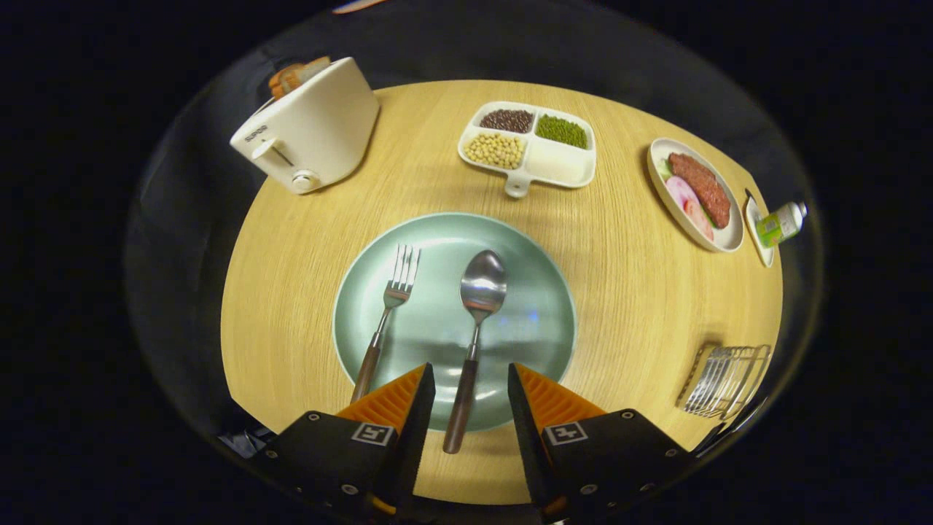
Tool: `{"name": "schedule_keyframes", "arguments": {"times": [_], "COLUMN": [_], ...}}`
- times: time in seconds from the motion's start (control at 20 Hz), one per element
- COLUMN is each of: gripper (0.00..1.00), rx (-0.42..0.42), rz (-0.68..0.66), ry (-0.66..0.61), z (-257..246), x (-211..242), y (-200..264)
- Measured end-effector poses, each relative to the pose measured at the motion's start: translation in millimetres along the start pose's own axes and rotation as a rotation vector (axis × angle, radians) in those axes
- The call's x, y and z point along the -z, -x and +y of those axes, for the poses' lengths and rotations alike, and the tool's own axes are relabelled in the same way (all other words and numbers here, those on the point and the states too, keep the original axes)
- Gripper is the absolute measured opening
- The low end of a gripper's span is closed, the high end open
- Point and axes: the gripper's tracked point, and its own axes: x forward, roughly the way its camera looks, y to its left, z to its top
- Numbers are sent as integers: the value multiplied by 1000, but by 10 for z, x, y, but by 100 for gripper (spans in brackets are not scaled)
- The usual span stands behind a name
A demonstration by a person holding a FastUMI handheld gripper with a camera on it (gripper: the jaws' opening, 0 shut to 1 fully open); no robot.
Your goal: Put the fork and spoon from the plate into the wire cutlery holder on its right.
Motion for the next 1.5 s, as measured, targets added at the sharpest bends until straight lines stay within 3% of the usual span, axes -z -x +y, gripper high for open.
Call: {"name": "schedule_keyframes", "arguments": {"times": [0.4,0.5,0.7,0.95,1.2,1.5], "gripper": [14,7,4,3,3,4], "rx": [54,33,-22,-80,-26,107], "rz": [14,12,-31,-184,-302,-306], "ry": [-77,-78,-83,-119,-146,-240], "z": [-50,-58,-93,-303,-963,-2165], "x": [-40,-29,-51,-192,-102,295], "y": [-299,-308,-163,428,1100,1374]}}
